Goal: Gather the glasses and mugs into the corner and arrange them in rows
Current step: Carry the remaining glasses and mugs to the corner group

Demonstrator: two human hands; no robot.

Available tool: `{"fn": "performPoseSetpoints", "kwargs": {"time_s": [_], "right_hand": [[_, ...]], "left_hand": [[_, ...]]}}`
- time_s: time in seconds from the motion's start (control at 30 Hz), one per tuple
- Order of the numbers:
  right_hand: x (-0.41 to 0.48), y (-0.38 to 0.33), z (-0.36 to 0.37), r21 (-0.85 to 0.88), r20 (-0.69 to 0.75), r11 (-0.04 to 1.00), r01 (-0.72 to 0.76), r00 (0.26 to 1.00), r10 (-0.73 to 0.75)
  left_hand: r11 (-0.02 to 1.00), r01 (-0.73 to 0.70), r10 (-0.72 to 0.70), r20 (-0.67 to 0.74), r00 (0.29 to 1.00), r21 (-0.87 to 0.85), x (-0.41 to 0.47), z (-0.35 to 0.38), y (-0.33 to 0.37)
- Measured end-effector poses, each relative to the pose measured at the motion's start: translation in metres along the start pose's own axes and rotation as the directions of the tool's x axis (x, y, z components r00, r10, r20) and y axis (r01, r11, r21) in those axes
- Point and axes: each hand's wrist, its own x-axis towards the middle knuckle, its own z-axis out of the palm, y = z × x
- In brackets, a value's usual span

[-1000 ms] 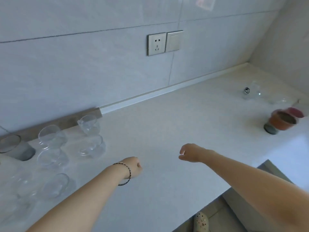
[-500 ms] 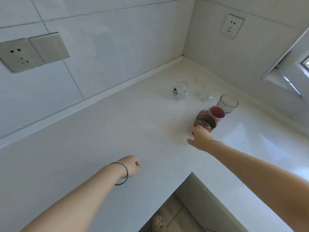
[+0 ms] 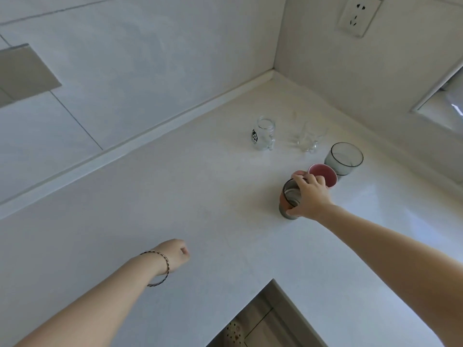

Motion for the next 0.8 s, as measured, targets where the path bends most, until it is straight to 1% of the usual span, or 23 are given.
{"fn": "performPoseSetpoints", "kwargs": {"time_s": [0.07, 0.13, 0.23, 0.33, 0.47, 0.57, 0.7, 0.8], "right_hand": [[-0.005, -0.007, 0.001, -0.025, -0.020, 0.999, 0.044, 0.999, -0.044], [-0.011, -0.021, 0.004, -0.054, -0.008, 0.992, 0.112, 0.994, -0.112], [-0.022, -0.055, 0.009, -0.022, 0.015, 0.976, 0.215, 0.977, -0.215], [-0.040, -0.104, 0.015, -0.001, 0.032, 0.939, 0.344, 0.938, -0.344], [-0.071, -0.188, 0.035, -0.041, 0.090, 0.837, 0.546, 0.836, -0.541], [-0.104, -0.256, 0.052, -0.050, 0.144, 0.749, 0.661, 0.747, -0.649], [-0.157, -0.345, 0.080, -0.040, 0.207, 0.629, 0.776, 0.622, -0.755], [-0.201, -0.411, 0.103, -0.024, 0.221, 0.565, 0.825, 0.555, -0.802]], "left_hand": [[0.999, 0.032, -0.032, 0.000, 0.999, -0.019, -0.002, 0.002, -0.010], [0.997, 0.058, -0.059, -0.002, 0.998, -0.042, -0.007, 0.005, -0.022], [0.990, 0.112, -0.112, 0.000, 0.994, -0.089, -0.021, 0.009, -0.043], [0.974, 0.155, -0.158, -0.007, 0.987, -0.168, -0.041, 0.016, -0.073], [0.932, 0.214, -0.230, -0.024, 0.973, -0.292, -0.077, 0.039, -0.131], [0.878, 0.285, -0.324, -0.038, 0.945, -0.383, -0.112, 0.063, -0.183], [0.798, 0.371, -0.437, -0.032, 0.899, -0.474, -0.165, 0.099, -0.260], [0.761, 0.412, -0.487, -0.022, 0.873, -0.502, -0.205, 0.125, -0.318]]}}
